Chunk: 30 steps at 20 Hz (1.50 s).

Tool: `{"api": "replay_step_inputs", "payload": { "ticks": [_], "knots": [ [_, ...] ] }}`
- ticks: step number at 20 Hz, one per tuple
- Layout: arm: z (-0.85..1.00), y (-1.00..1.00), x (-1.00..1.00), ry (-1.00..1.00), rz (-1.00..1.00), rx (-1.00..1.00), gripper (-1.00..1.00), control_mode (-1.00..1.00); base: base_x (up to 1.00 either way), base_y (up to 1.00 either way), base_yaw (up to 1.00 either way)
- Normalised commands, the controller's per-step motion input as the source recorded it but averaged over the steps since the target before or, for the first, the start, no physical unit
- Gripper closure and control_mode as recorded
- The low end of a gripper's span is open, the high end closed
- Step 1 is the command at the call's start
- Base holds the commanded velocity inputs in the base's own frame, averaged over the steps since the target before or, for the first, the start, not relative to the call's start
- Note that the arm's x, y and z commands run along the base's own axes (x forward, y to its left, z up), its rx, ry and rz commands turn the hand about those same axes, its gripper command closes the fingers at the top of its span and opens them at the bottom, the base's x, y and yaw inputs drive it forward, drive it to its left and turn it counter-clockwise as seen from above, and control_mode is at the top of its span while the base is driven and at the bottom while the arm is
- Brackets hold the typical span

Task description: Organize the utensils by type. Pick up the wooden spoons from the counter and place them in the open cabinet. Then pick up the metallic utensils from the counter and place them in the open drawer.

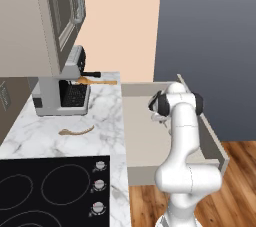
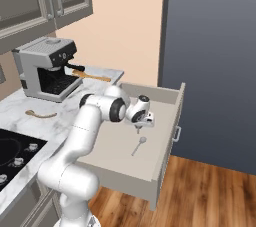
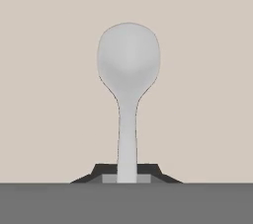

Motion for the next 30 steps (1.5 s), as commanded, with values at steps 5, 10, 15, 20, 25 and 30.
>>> {"api": "replay_step_inputs", "payload": {
  "ticks": [5, 10, 15, 20, 25, 30],
  "knots": [
    [-0.21, 0.00, 0.26, 0.03, 0.00, 0.00, 1.00, -1.00, 0.00, 0.00, 0.00],
    [-0.16, 0.00, 0.20, 0.06, 0.00, 0.00, 1.00, -1.00, 0.00, 0.00, 0.00],
    [-0.01, 0.00, 0.13, 0.11, 0.00, 0.00, 1.00, -1.00, 0.00, 0.00, 0.00],
    [-0.02, 0.00, 0.06, 0.03, 0.00, 0.00, 1.00, -1.00, 0.00, 0.00, 0.00],
    [0.36, 0.02, -0.05, -0.09, 0.00, 0.00, -1.00, -1.00, 0.00, 0.00, 0.00],
    [0.45, 0.00, -0.08, -0.04, 0.00, 0.00, -1.00, -1.00, 0.00, 0.00, 0.00]
  ]
}}
